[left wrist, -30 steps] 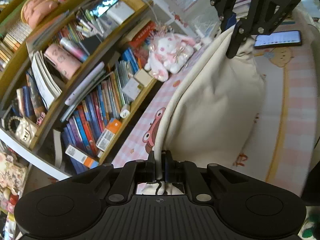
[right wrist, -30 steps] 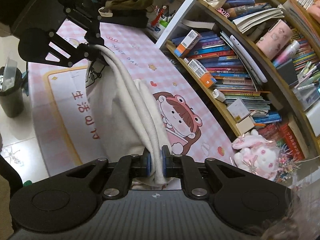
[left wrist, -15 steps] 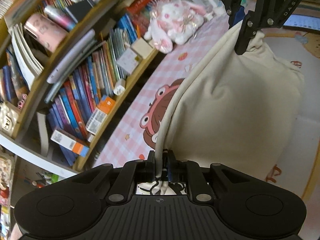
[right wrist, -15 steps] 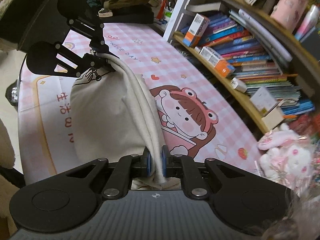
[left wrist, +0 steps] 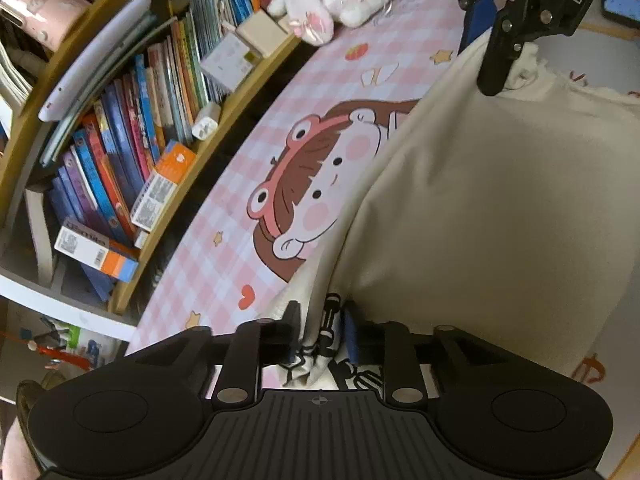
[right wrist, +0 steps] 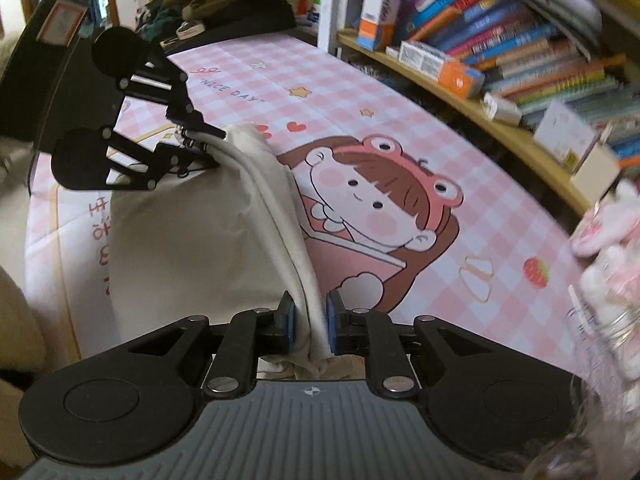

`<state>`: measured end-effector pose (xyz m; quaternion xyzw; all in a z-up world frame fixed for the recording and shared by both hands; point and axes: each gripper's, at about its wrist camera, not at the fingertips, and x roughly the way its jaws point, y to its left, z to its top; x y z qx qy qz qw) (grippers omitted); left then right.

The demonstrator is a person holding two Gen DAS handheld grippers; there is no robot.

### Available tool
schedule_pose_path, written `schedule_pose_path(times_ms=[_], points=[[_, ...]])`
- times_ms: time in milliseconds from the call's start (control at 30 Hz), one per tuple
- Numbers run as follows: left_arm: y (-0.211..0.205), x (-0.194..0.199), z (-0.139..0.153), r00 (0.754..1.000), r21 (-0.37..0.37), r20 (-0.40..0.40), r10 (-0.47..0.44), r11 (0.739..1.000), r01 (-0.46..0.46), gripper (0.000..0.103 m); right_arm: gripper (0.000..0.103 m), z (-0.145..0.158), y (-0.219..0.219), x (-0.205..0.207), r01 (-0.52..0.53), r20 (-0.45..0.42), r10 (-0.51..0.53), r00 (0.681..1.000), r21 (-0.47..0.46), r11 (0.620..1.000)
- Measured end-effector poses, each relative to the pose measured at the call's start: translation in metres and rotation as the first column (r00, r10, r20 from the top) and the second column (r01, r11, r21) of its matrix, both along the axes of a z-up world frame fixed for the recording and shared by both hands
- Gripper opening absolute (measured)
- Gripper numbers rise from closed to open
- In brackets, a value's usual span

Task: Fold clothes

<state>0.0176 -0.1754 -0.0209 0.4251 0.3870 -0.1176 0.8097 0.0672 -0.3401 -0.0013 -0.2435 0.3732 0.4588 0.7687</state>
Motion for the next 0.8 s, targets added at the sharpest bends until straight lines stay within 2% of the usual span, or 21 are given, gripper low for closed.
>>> schedule_pose_path(times_ms=[33, 100, 167, 267, 333, 400, 433, 533, 600, 700, 800], points=[[0.000, 0.002, -0.001, 1.000, 0.010, 0.007, 0.010, 1.000, -0.010, 0.048, 0.016, -0.003, -0.002, 0.004, 0.011, -0.018, -0.011, 1.000, 0.010, 1.000], [0.003, 0.005, -0.001, 0.999, 0.028, 0.026, 0.032, 0.999, -0.033, 0.056, 0.021, -0.009, -0.005, 0.011, 0.037, -0.045, -0.036, 0.998, 0.026, 0.999], [0.009, 0.006, 0.003, 0.998, 0.048, 0.040, 0.054, 0.997, -0.056, 0.057, 0.038, -0.012, -0.009, 0.019, 0.082, -0.060, -0.079, 0.995, 0.043, 0.996], [0.023, 0.004, 0.013, 0.992, 0.059, 0.074, 0.105, 0.992, -0.110, 0.061, 0.038, -0.017, -0.018, 0.027, 0.156, -0.082, -0.150, 0.985, 0.069, 0.985], [0.037, 0.001, 0.019, 0.981, 0.019, 0.094, 0.168, 0.985, -0.170, 0.061, 0.038, -0.018, -0.024, 0.031, 0.237, -0.060, -0.233, 0.971, 0.072, 0.969], [0.054, -0.002, 0.027, 0.965, -0.127, 0.077, 0.249, 0.963, -0.239, 0.060, 0.038, -0.019, -0.031, 0.033, 0.330, -0.037, -0.328, 0.944, 0.081, 0.940], [0.063, -0.004, 0.031, 0.955, -0.214, 0.058, 0.290, 0.938, -0.272, 0.060, 0.038, -0.017, -0.037, 0.032, 0.374, -0.065, -0.368, 0.927, 0.108, 0.921], [0.086, -0.008, 0.037, 0.929, -0.444, -0.013, 0.369, 0.831, -0.336, 0.060, 0.038, -0.013, -0.055, 0.027, 0.500, -0.153, -0.478, 0.865, 0.179, 0.847], [0.096, -0.008, 0.035, 0.923, -0.560, -0.064, 0.380, 0.752, -0.348, 0.059, 0.041, -0.010, -0.068, 0.019, 0.566, -0.281, -0.501, 0.819, 0.247, 0.787], [0.104, -0.002, 0.026, 0.920, -0.644, -0.123, 0.371, 0.676, -0.359, 0.056, 0.042, -0.012, -0.080, 0.000, 0.678, -0.472, -0.518, 0.713, 0.277, 0.681], [0.112, 0.007, 0.014, 0.912, -0.693, -0.202, 0.356, 0.606, -0.390, 0.048, 0.040, -0.017, -0.080, -0.016, 0.748, -0.540, -0.553, 0.634, 0.247, 0.616]])
